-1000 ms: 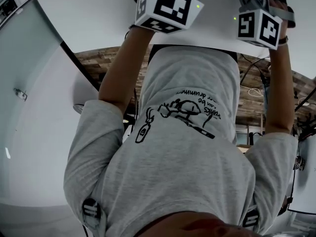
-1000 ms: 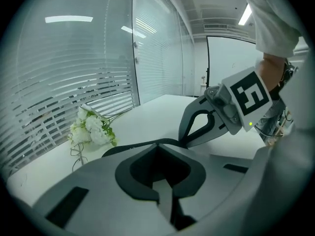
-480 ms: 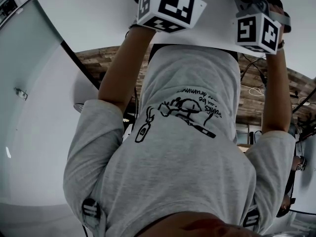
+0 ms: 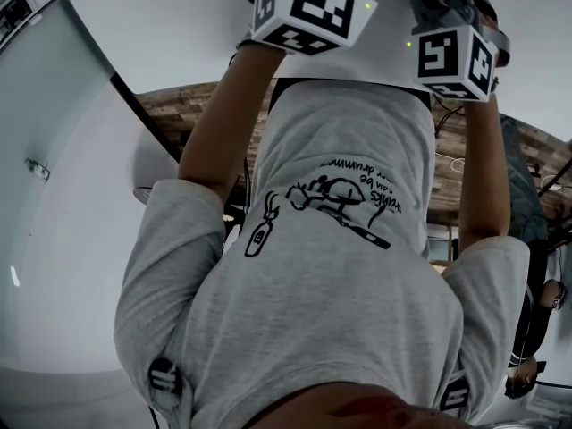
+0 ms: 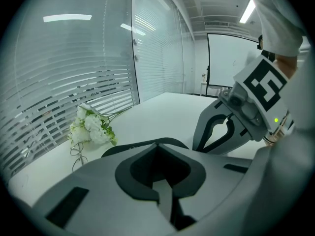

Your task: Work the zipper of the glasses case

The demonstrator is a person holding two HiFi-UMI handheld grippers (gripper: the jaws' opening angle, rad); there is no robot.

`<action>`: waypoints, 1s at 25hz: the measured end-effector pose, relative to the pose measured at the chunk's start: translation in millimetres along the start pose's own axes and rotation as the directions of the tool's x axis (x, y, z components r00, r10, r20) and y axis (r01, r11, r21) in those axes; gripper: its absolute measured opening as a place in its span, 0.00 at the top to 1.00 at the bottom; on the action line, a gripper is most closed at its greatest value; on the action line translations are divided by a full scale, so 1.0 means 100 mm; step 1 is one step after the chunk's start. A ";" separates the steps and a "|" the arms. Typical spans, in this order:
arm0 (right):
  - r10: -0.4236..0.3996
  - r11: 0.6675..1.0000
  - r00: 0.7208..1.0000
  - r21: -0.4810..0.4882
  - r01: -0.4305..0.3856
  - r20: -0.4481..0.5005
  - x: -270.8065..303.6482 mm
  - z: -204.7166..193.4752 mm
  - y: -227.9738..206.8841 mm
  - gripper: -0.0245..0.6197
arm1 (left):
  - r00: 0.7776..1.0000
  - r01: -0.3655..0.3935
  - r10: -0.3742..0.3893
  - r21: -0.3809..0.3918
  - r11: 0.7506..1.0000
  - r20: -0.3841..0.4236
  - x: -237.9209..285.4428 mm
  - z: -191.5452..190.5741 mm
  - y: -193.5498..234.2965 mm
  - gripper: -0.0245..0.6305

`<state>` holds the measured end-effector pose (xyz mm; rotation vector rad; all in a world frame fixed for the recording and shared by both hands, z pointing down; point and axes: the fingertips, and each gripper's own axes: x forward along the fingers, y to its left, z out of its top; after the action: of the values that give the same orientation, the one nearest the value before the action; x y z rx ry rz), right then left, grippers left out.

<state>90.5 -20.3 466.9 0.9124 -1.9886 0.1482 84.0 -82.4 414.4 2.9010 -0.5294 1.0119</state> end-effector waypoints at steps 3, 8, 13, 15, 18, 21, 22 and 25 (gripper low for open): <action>0.006 0.998 1.000 0.062 -0.007 0.005 0.06 0.03 0.04 0.95 | 1.000 0.001 -0.001 -0.003 1.000 0.000 0.04 -0.02 0.02 0.93; -0.009 0.990 1.000 0.141 0.009 0.000 0.15 0.14 0.08 0.95 | 1.000 0.001 -0.001 -0.010 1.000 -0.003 0.05 -0.06 0.07 0.93; -0.031 0.971 0.999 0.238 0.033 -0.013 0.16 0.22 0.20 0.95 | 1.000 -0.005 0.005 -0.007 1.000 0.001 -0.04 -0.10 0.06 0.93; -0.044 0.963 0.999 0.264 0.047 -0.015 0.12 0.20 0.21 0.95 | 1.000 -0.006 0.006 -0.005 1.000 0.003 -0.05 -0.08 0.02 0.93; -0.068 0.959 0.998 0.274 0.070 -0.017 0.09 0.19 0.25 0.94 | 1.000 0.000 0.001 -0.006 1.000 0.013 -0.09 -0.08 -0.03 0.93; -0.092 0.956 0.995 0.278 0.098 -0.036 0.03 0.13 0.27 0.92 | 0.999 -0.010 0.009 0.018 1.000 0.033 -0.15 -0.11 -0.06 0.93; -0.094 0.953 0.995 0.286 0.102 -0.040 0.00 0.10 0.27 0.89 | 0.999 -0.029 0.029 0.022 0.999 0.039 -0.20 -0.11 -0.06 0.93; -0.115 0.939 0.993 0.322 0.120 -0.034 -0.17 0.03 0.21 0.87 | 0.992 -0.077 0.079 -0.027 0.997 0.101 -0.43 0.00 0.01 0.93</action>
<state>80.2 2.9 456.7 1.2328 -1.9217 0.4229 52.0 -69.9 387.8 2.9453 -0.6592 0.8626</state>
